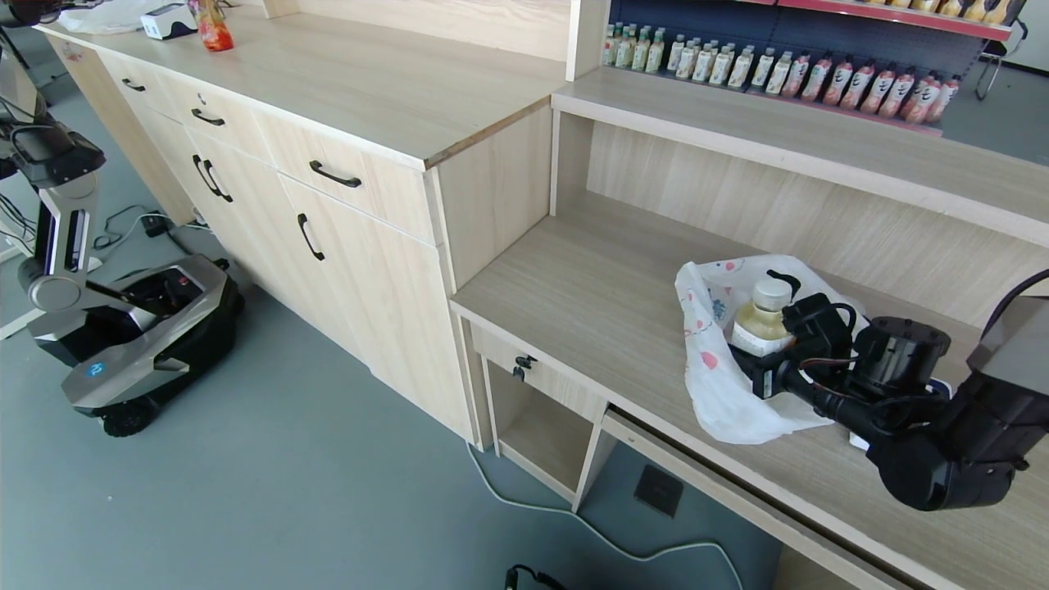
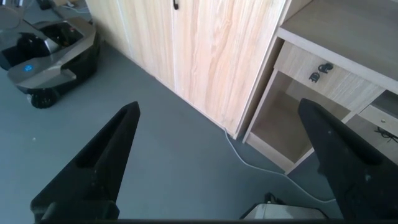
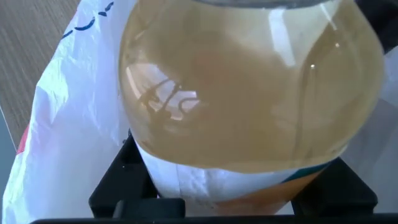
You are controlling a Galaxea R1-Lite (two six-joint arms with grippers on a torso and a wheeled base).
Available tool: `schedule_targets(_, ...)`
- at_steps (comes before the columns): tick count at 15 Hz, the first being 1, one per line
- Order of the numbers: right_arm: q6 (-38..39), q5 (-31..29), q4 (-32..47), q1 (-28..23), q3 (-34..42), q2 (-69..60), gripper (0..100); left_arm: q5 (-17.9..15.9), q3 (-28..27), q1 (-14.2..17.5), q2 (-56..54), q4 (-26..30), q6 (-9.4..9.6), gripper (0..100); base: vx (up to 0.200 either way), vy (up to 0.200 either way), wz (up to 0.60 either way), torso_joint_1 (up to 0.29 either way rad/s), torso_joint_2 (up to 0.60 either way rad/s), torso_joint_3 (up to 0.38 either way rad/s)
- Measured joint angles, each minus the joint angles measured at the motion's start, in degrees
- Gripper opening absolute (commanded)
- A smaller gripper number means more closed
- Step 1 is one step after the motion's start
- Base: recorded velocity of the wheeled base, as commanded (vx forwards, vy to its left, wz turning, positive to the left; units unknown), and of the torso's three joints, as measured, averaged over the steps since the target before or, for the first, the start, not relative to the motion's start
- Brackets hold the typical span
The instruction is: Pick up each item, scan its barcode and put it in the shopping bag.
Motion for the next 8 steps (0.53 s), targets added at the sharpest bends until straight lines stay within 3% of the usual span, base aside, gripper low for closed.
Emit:
schedule_targets(1,0.0,0.1,0.0,-0.1,-0.1,0.4,0,0.0,0.0,0.0,0.0,0.0,0.0,100,0.0,0.0,0.0,0.0,0.0,0.0)
schedule_targets(2,0.0,0.1,-0.2,-0.1,-0.1,0.7,100,0.0,0.0,0.0,0.0,0.0,-0.02,100,0.0,0.0,0.0,0.0,0.0,0.0)
schedule_targets(8,0.5,0.1,0.8,-0.2,0.0,0.6,100,0.0,0.0,0.0,0.0,0.0,0.0,100,0.0,0.0,0.0,0.0,0.0,0.0)
